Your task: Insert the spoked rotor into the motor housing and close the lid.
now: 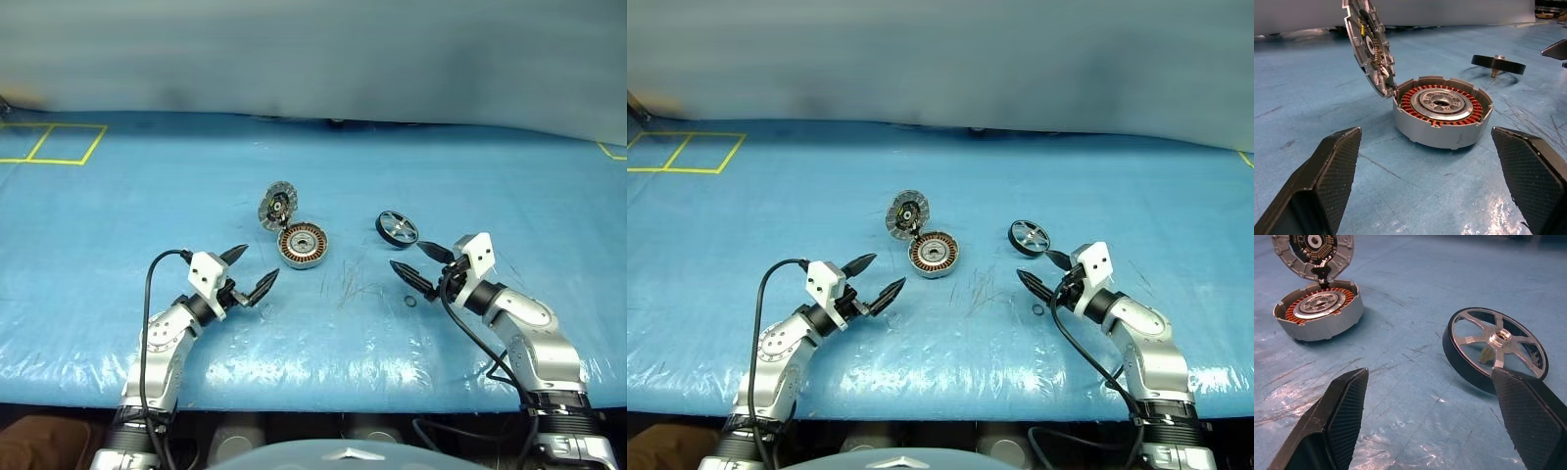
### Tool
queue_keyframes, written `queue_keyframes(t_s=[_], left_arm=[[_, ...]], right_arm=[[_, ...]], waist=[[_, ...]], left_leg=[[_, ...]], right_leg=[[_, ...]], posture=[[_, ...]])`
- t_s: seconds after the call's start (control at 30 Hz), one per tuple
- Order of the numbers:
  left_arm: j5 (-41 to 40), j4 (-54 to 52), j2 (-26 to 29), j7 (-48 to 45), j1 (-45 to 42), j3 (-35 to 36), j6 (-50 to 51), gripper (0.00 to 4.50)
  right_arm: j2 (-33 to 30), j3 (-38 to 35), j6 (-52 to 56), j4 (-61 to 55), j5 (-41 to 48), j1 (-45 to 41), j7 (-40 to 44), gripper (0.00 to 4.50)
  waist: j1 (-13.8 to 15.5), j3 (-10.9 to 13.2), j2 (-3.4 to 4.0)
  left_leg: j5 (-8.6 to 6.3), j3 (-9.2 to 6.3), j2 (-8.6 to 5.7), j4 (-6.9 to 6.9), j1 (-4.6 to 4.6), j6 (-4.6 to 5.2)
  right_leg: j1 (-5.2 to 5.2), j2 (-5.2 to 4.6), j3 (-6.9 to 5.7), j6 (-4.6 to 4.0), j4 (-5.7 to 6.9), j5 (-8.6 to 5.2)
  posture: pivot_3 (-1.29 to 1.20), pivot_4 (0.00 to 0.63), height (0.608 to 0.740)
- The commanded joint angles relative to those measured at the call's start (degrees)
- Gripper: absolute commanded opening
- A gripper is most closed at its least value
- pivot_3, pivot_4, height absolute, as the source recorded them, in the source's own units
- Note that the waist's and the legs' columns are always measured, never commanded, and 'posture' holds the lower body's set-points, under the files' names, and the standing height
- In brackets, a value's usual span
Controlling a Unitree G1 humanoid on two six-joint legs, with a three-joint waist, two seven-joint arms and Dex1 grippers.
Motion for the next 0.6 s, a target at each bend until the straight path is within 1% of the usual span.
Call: queue_keyframes(t_s=[0.03,0.6], left_arm=[[-0.2,-2.1,0.4,-0.4,-0.7,-0.2,-0.4,4.5],[0.0,-2.4,1.2,-0.8,-0.6,-0.3,0.0,4.5]], right_arm=[[0.2,-0.2,-1.3,-0.7,0.3,-0.9,-0.2,4.19],[0.6,0.2,-1.5,-0.5,-0.3,-1.2,-0.7,4.19]], waist=[[0.0,0.0,0.0],[0.0,0.0,0.0]], left_leg=[[0.0,0.0,0.0,0.0,0.0,0.0],[0.0,0.0,0.0,0.0,0.0,0.0]], right_leg=[[0.0,0.0,0.0,0.0,0.0,0.0],[0.0,0.0,0.0,0.0,0.0,0.0]], posture=[[0.0,0.15,0.74],[0.0,0.15,0.74]])
